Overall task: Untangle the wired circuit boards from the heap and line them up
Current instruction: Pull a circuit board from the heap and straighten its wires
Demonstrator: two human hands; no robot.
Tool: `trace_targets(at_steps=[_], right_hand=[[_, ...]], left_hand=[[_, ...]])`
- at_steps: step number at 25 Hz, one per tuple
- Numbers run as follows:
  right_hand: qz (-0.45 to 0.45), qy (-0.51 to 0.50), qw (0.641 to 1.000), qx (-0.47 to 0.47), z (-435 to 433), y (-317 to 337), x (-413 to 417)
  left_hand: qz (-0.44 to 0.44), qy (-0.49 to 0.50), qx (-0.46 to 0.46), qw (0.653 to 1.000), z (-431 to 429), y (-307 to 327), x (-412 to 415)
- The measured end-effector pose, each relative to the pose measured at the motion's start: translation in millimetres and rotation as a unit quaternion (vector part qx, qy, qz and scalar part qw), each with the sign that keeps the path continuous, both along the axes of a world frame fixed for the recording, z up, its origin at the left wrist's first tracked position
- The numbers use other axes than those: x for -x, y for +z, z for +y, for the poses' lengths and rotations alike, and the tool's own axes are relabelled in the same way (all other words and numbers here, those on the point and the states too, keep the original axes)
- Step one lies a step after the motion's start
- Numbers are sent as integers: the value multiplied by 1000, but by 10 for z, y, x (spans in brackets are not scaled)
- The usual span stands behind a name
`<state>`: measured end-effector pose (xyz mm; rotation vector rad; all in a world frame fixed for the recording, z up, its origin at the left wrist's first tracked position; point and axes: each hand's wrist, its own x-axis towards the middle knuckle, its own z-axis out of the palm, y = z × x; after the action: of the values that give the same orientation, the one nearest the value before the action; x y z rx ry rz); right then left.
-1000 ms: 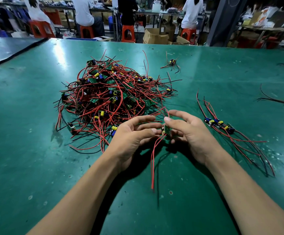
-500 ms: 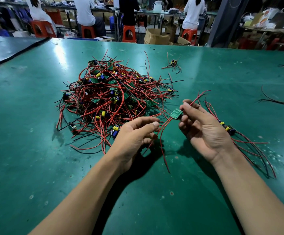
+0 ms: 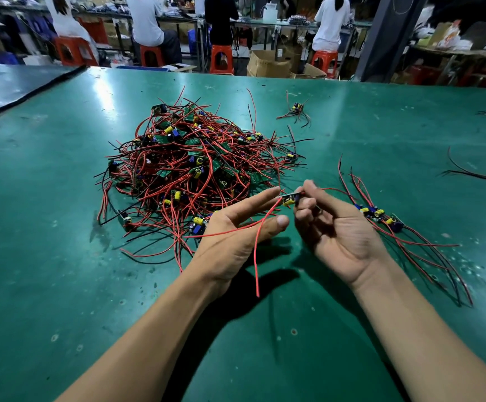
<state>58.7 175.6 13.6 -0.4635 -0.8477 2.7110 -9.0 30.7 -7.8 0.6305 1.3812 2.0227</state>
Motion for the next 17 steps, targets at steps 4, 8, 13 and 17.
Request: trace_targets(at_steps=[4,8,13,17], right_hand=[[-7,4,1000,-7,-88,-48,36],[13,57,996,-70,-129,-97,16],[-4,115,973,-203,-158,-183,7],[-52,92,968,-226,-62,-151,21]], left_hand=[[31,79,4,996,6,52,19],[-37,129,-10,991,2,98,63],[-122,135,-20,983,-25,149,128],[-120,98,12,988,-53,139,139]])
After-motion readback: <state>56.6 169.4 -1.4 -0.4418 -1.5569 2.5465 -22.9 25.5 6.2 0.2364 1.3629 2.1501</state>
